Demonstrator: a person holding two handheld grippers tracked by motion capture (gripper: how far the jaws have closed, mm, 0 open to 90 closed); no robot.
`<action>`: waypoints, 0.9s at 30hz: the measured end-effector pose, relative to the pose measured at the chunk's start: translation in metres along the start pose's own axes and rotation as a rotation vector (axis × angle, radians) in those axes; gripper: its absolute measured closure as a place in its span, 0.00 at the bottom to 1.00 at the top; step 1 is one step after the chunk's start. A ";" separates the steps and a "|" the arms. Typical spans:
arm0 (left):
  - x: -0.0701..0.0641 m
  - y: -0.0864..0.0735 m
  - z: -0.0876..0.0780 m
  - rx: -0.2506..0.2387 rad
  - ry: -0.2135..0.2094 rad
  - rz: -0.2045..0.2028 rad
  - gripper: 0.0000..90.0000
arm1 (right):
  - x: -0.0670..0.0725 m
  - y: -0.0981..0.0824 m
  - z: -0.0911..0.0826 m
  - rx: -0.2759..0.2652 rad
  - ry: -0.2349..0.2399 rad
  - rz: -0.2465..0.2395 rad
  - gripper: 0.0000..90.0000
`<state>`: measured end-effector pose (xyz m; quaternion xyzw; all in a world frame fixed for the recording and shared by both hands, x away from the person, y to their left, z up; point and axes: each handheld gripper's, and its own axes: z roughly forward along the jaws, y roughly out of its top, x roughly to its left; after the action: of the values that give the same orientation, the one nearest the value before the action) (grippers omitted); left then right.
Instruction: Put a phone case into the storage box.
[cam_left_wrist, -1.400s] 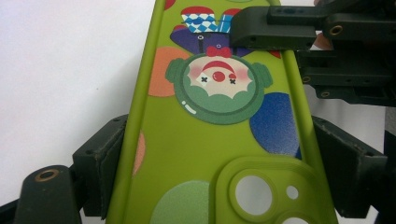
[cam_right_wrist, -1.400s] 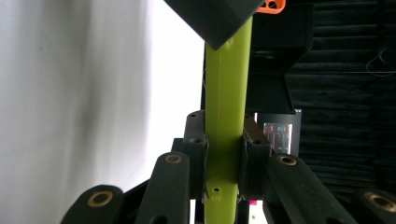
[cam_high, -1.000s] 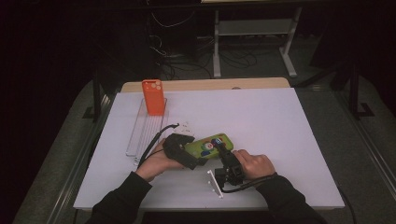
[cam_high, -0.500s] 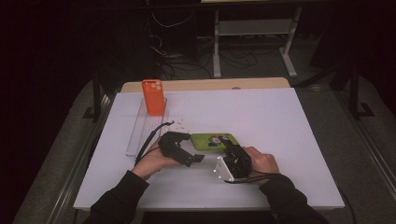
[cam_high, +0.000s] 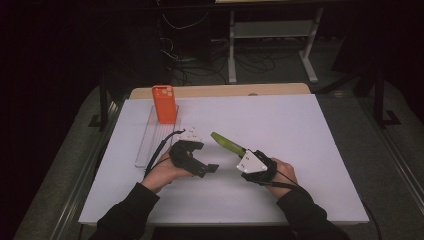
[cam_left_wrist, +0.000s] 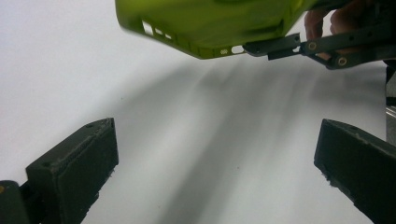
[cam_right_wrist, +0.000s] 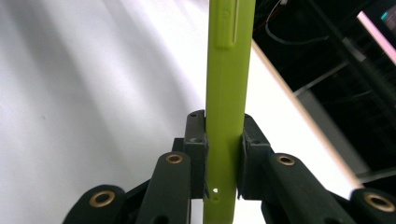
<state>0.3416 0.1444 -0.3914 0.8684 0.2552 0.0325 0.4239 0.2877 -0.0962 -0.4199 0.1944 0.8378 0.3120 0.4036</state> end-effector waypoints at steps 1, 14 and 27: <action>0.000 0.000 0.000 0.003 -0.003 0.002 0.00 | -0.002 -0.001 0.001 -0.001 0.017 0.028 0.84; -0.003 0.003 0.001 -0.044 0.018 -0.033 0.00 | -0.022 -0.006 0.003 -0.006 0.192 0.404 0.84; -0.001 0.021 -0.005 -0.168 0.054 -0.091 0.00 | -0.020 -0.002 0.006 -0.008 0.279 0.575 0.84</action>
<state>0.3481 0.1372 -0.3720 0.8160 0.3021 0.0580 0.4894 0.3042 -0.1070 -0.4131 0.3767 0.7947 0.4404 0.1808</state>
